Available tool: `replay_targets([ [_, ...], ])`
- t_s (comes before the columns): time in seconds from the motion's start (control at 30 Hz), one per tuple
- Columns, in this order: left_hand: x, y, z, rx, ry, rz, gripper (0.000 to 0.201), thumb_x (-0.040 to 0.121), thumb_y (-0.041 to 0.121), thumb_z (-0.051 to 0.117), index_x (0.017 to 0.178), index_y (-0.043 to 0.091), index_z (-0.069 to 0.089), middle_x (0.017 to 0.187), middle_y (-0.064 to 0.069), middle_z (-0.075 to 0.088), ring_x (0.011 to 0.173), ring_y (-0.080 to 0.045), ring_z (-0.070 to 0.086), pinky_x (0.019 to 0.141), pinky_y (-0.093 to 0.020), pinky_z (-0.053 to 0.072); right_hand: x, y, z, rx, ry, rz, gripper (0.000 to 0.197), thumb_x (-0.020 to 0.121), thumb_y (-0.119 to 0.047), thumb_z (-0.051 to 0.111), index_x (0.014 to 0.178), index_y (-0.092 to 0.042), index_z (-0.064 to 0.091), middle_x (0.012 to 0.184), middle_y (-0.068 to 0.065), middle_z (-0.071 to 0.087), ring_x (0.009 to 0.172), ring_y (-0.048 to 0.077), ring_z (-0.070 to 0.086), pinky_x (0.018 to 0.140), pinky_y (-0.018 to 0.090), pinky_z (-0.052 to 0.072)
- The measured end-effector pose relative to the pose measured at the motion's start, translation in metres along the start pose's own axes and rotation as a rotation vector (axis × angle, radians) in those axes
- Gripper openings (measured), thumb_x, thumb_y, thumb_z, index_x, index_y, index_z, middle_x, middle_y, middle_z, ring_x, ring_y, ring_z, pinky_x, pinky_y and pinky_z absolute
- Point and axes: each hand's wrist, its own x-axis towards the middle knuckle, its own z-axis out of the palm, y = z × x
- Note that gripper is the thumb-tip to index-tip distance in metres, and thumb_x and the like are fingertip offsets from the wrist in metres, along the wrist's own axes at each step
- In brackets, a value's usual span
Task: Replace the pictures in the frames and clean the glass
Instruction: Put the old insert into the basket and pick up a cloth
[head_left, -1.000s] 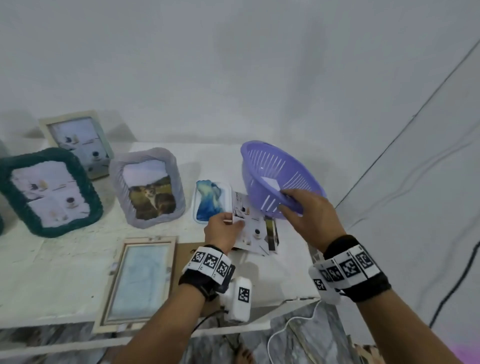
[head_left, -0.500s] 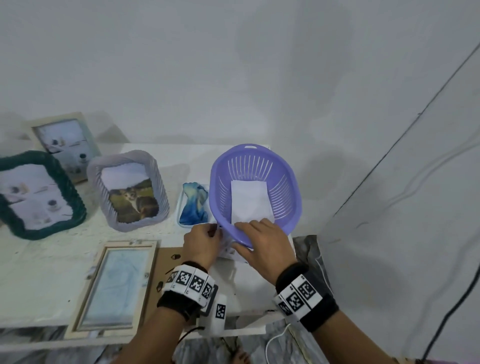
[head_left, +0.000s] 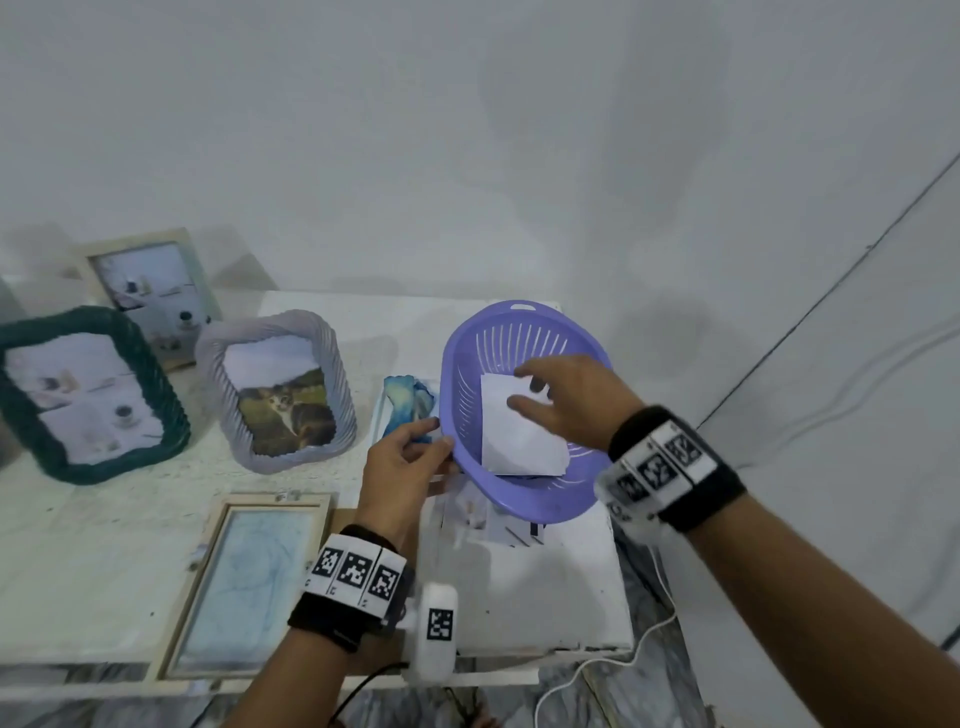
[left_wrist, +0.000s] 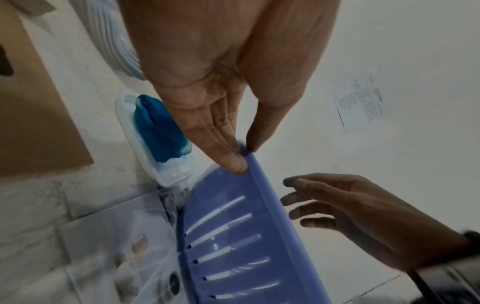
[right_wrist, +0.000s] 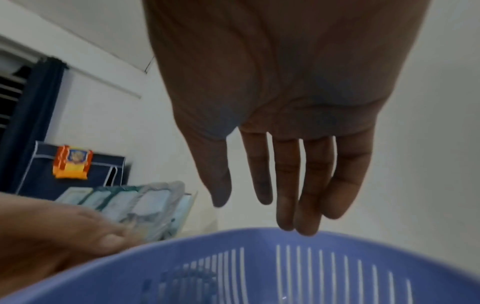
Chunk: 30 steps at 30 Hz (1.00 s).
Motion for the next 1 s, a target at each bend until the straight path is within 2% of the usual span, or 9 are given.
replay_targets([
  [0.1,0.003,-0.001,-0.004,0.008,-0.036,-0.004,0.018,0.092,0.009,0.066,0.107,0.020,0.066,0.076,-0.006,0.075,0.070,-0.018,0.071,0.066,-0.032,0.060,0.045,0.003,-0.014,-0.218,-0.083,0.043,0.046,0.092,-0.041,0.056,0.132,-0.020,0.053,0.125,0.001,0.061,0.116,0.023,0.055,0.091,0.032,0.043],
  [0.23,0.005,0.000,-0.008,-0.008,-0.078,-0.003,0.019,0.093,0.011,0.066,0.108,0.023,0.065,0.082,-0.011,0.076,0.074,-0.021,0.072,0.066,-0.032,0.060,0.094,-0.003,-0.001,-0.370,-0.174,0.038,0.047,0.087,-0.039,0.062,0.126,-0.014,0.055,0.122,0.006,0.061,0.111,0.026,0.057,0.086,0.034,0.048],
  [0.43,0.005,-0.002,-0.010,-0.017,-0.122,0.002,0.026,0.094,0.011,0.063,0.119,0.017,0.062,0.083,-0.010,0.076,0.074,-0.018,0.073,0.066,-0.031,0.060,0.114,0.005,0.045,-0.573,-0.449,0.001,0.061,0.073,-0.053,0.074,0.111,-0.011,0.054,0.094,0.005,0.058,0.082,0.028,0.060,0.074,0.041,0.054],
  [0.53,0.005,-0.001,-0.010,-0.023,-0.145,-0.001,0.026,0.095,0.012,0.062,0.121,0.018,0.060,0.083,-0.007,0.077,0.076,-0.017,0.074,0.067,-0.030,0.061,0.111,0.011,0.054,-0.650,-0.439,-0.025,0.059,0.082,-0.040,0.071,0.127,-0.008,0.049,0.109,0.012,0.058,0.091,0.030,0.059,0.075,0.040,0.052],
  [0.6,0.005,0.000,-0.011,-0.022,-0.154,-0.002,0.027,0.095,0.012,0.062,0.121,0.018,0.060,0.082,-0.005,0.077,0.075,-0.015,0.074,0.065,-0.028,0.060,0.112,0.011,0.056,-0.642,-0.412,-0.010,0.063,0.080,-0.042,0.072,0.128,-0.008,0.048,0.111,0.012,0.058,0.094,0.030,0.058,0.076,0.041,0.051],
  [0.73,0.005,0.001,-0.010,-0.026,-0.157,-0.004,0.027,0.095,0.012,0.062,0.121,0.016,0.060,0.080,-0.004,0.076,0.072,-0.014,0.073,0.064,-0.028,0.060,0.115,0.006,0.052,-0.576,-0.399,0.100,0.098,0.070,-0.051,0.078,0.143,-0.008,0.029,0.130,0.017,0.052,0.120,0.040,0.047,0.095,0.050,0.040],
  [0.8,0.004,0.000,-0.010,-0.027,-0.149,-0.005,0.027,0.095,0.013,0.062,0.121,0.017,0.060,0.080,-0.004,0.077,0.073,-0.014,0.073,0.063,-0.028,0.059,0.118,0.001,0.050,-0.573,-0.331,0.128,0.088,0.083,-0.036,0.071,0.148,-0.008,0.019,0.136,0.018,0.050,0.129,0.043,0.039,0.103,0.053,0.033],
  [0.87,0.004,0.000,-0.011,-0.019,-0.144,-0.005,0.027,0.095,0.013,0.062,0.122,0.017,0.060,0.083,-0.006,0.077,0.075,-0.016,0.074,0.064,-0.028,0.059,0.118,-0.004,0.046,-0.594,-0.258,0.109,0.070,0.089,-0.024,0.063,0.145,-0.009,0.023,0.129,0.015,0.056,0.125,0.040,0.043,0.103,0.052,0.033],
  [1.0,0.007,-0.001,-0.012,0.043,-0.110,0.021,0.031,0.093,0.015,0.066,0.123,0.015,0.059,0.087,-0.010,0.076,0.079,-0.020,0.074,0.066,-0.030,0.061,0.113,-0.004,0.029,-0.431,-0.205,0.058,0.047,0.090,-0.011,0.056,0.133,-0.015,0.039,0.113,0.010,0.060,0.099,0.032,0.057,0.085,0.041,0.047],
])
